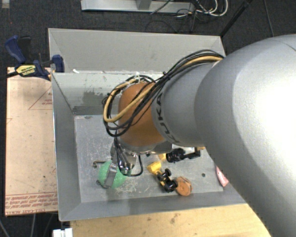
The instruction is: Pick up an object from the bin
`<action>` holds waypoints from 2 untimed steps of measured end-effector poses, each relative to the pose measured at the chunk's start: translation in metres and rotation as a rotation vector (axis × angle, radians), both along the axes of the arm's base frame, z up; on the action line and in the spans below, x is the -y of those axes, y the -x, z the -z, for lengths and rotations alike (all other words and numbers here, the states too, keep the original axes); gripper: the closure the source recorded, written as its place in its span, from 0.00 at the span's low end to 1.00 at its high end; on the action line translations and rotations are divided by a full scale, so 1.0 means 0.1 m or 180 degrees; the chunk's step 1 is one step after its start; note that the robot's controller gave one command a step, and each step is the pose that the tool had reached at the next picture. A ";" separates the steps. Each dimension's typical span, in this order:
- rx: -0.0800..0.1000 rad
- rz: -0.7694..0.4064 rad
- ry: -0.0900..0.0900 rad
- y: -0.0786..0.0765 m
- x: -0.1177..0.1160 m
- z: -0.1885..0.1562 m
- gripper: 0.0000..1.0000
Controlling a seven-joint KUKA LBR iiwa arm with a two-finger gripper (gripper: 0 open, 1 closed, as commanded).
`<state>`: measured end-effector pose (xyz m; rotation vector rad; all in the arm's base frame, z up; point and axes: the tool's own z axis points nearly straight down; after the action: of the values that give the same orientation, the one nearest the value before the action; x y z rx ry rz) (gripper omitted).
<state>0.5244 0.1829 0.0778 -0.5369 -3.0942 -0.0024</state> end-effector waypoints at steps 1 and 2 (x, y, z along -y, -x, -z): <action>0.0015 -0.0786 -0.0005 0.00 -0.12 0.04 1.00; 0.0015 -0.0785 -0.0005 0.00 -0.12 0.04 1.00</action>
Offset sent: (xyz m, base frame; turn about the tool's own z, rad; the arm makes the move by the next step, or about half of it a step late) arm 0.0000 0.0000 0.0000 0.0000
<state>0.5246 0.1946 0.0735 -0.1524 -3.1410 -0.0059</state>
